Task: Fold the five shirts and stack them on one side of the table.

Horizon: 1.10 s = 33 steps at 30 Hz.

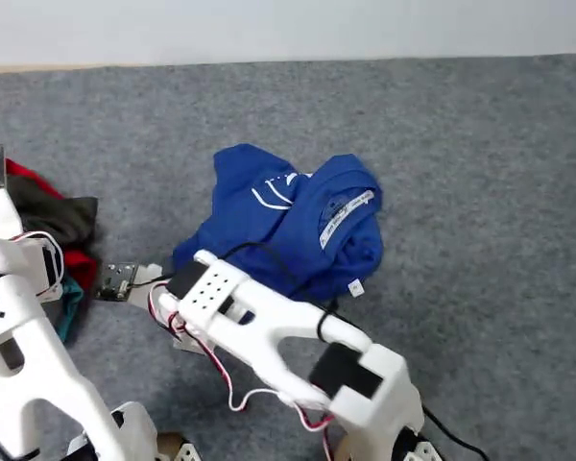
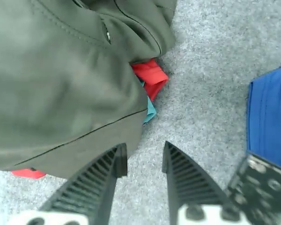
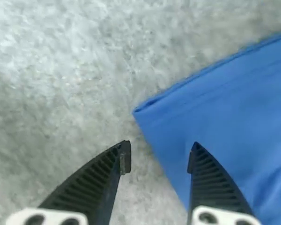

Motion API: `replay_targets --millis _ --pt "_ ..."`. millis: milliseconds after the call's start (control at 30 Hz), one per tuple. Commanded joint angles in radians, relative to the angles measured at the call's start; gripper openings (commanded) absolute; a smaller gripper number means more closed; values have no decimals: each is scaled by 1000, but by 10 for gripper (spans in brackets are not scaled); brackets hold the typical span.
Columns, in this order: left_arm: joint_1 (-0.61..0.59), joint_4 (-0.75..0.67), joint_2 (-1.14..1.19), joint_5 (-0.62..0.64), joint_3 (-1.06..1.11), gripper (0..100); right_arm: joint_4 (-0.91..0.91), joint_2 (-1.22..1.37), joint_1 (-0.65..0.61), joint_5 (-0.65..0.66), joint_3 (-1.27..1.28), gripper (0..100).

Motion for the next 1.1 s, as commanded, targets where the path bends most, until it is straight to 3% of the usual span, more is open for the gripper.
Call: replay_targets --millis 0,200,400,700,1067 --pt "-3 2 -3 -2 -33 127 -7 50 7 -14 -87 210" --pt "-3 15 -3 -2 -33 127 -5 153 50 -12 -160 194" --pt "-3 17 -3 -2 -33 127 -4 173 76 -8 -199 5" --pt "-2 17 -3 -2 -31 127 185 119 136 9 -296 10" --pt "3 17 -8 -2 -31 127 470 -159 275 44 -376 10"
